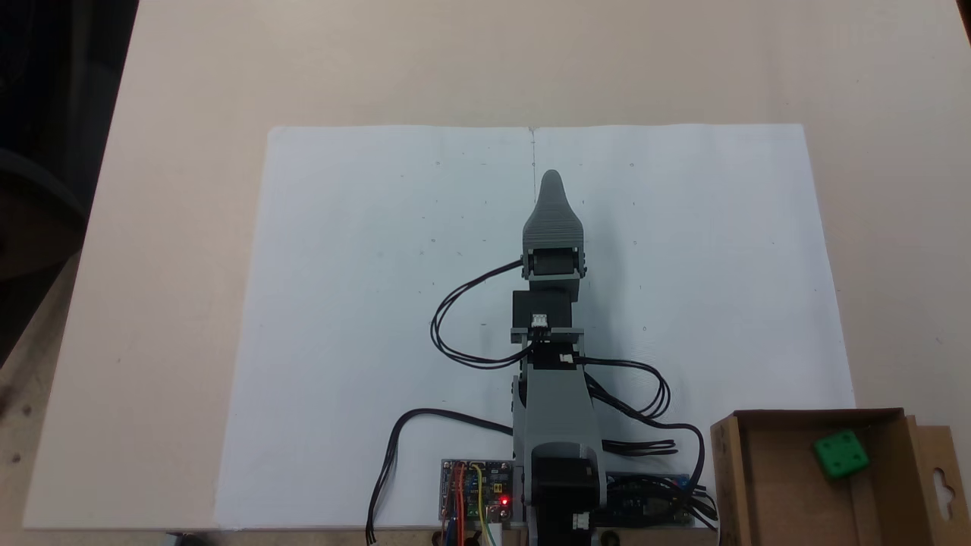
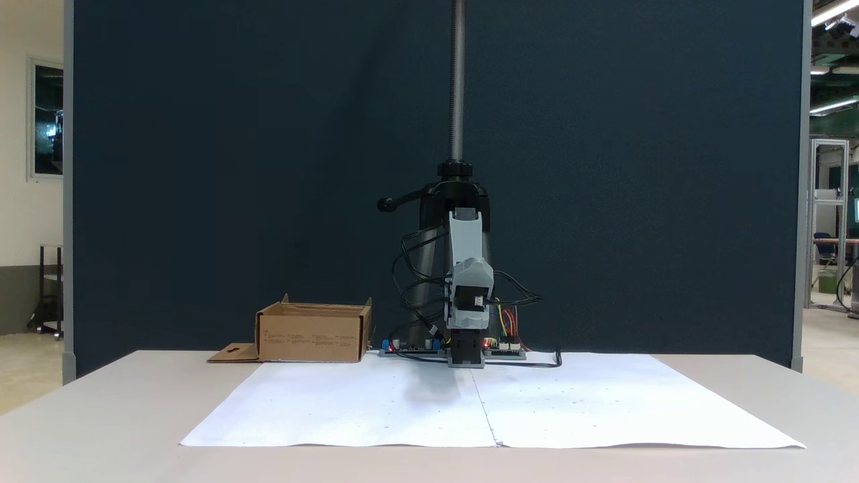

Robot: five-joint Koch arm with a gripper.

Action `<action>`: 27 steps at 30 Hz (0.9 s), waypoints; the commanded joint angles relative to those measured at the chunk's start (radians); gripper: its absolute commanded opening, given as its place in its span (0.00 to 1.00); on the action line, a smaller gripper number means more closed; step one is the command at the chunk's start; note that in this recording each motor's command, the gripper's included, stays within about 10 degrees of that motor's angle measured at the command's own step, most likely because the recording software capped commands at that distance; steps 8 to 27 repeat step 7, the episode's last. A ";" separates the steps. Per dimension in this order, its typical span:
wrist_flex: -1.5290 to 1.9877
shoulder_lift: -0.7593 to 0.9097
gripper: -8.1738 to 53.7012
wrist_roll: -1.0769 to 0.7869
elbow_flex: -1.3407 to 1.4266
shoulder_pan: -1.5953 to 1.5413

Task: Grasp a green dice and put it in the bin.

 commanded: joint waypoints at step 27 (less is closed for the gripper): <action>-0.097 0.107 0.89 -0.003 0.064 0.015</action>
